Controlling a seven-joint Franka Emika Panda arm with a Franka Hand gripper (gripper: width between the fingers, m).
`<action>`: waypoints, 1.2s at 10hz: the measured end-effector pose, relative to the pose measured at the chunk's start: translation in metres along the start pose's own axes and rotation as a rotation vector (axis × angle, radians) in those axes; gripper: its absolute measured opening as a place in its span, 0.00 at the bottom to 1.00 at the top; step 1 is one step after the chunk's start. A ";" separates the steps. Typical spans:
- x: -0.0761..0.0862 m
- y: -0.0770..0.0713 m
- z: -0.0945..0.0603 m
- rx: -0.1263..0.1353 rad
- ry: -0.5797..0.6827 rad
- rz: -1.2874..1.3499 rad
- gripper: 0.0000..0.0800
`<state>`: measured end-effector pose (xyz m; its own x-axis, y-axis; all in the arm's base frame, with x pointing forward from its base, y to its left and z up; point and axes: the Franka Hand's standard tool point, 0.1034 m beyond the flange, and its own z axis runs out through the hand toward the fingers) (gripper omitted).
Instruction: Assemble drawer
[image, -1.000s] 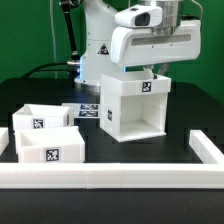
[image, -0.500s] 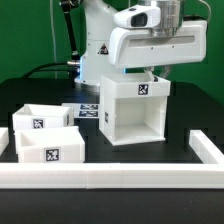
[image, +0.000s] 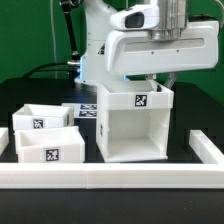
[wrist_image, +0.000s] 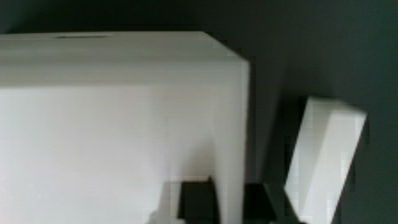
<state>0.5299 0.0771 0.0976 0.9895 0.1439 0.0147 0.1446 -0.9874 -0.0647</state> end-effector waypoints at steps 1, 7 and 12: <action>0.013 0.004 0.000 0.001 0.014 0.011 0.05; 0.031 0.004 -0.002 0.013 0.040 0.159 0.05; 0.046 0.006 -0.005 0.068 0.052 0.610 0.05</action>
Offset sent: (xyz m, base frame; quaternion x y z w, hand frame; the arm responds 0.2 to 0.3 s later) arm 0.0000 0.0000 0.0000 0.0000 0.0000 0.0650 0.9979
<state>0.5767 0.0771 0.1031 0.8928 -0.4504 0.0033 -0.4456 -0.8842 -0.1401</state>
